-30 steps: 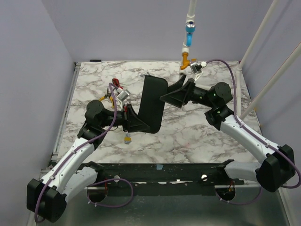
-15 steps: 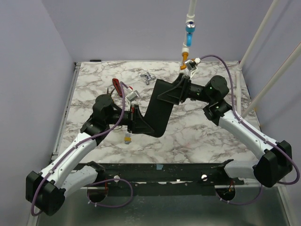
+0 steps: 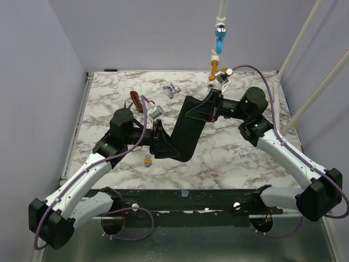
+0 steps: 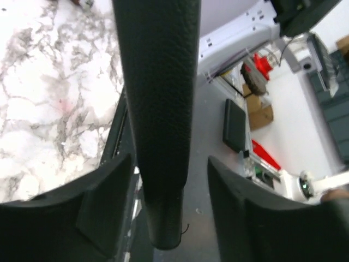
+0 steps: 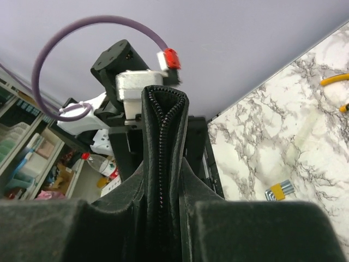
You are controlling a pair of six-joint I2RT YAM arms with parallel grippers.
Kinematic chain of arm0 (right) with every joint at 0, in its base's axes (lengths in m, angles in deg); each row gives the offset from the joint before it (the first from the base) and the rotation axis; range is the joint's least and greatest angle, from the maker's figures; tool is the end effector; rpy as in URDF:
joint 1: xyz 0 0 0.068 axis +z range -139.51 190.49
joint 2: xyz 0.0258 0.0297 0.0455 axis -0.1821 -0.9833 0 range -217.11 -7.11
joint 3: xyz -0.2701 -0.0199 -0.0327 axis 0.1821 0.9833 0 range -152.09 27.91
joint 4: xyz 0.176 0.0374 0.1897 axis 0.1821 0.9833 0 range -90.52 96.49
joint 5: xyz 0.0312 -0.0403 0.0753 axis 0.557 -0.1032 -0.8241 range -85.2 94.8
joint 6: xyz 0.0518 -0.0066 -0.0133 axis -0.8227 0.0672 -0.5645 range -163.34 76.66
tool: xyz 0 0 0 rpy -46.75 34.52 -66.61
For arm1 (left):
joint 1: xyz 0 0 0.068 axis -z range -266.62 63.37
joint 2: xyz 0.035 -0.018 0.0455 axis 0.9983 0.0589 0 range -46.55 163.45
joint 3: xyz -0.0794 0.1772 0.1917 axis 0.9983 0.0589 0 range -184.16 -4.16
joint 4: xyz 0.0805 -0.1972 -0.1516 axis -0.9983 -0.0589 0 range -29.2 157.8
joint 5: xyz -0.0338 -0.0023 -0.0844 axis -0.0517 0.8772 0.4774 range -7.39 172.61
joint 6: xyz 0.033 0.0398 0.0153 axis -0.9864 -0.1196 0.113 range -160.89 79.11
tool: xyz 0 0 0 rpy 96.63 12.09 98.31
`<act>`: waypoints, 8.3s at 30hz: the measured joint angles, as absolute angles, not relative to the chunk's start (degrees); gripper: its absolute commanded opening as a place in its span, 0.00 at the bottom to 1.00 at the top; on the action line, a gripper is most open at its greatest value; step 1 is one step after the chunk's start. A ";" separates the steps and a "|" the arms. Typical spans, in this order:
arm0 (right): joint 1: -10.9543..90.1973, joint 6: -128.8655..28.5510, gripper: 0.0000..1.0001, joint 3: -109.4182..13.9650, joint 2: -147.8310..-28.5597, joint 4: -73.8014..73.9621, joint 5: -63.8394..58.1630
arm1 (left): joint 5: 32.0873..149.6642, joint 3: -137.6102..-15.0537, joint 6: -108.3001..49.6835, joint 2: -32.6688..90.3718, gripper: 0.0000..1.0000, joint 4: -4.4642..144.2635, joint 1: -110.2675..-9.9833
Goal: Sort the hair-cutting tools
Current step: Zip the hairdressing tool bag at the center of the board.
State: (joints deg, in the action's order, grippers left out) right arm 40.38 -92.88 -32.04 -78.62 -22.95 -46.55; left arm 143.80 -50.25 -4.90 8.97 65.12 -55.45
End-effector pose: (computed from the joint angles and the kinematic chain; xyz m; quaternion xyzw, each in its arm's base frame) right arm 0.2313 0.1650 0.3917 -0.2312 0.6226 0.6562 0.3582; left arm 0.1645 -0.1361 0.3312 0.2915 0.6824 -0.6290 0.2318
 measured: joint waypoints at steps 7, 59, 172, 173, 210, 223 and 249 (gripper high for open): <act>40.49 -94.17 0.01 -30.48 -76.83 -25.88 -38.59 | 132.57 -41.44 0.10 -2.96 0.99 75.78 -58.70; 53.96 -119.96 0.01 -5.41 -82.12 -82.53 20.14 | 82.17 -26.23 -3.70 18.44 0.79 152.20 -35.49; 52.43 -81.67 0.72 -3.32 -53.66 -39.56 -10.16 | 112.64 -38.23 20.30 11.86 0.09 119.39 -50.99; 52.43 -80.36 0.73 -4.50 -52.54 -36.66 -10.03 | 111.76 -38.23 18.79 10.11 0.09 117.09 -51.14; 61.43 -68.75 0.54 -16.25 -64.39 -23.30 -1.35 | 89.34 -46.10 -3.63 -0.73 0.06 98.49 -48.21; 62.22 -68.27 0.43 -15.95 -66.47 -28.15 1.12 | 89.51 -46.10 -5.05 -0.73 0.04 101.44 -47.60; 63.95 -64.25 0.01 -13.24 -64.63 -28.17 7.57 | 87.83 -45.46 -6.08 -1.56 0.00 98.38 -47.49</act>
State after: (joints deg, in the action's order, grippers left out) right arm 63.95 -64.25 -13.24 -64.63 -28.17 7.57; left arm 87.83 -45.46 -6.08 -1.56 98.38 -47.49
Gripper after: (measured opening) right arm 0.012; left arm 0.219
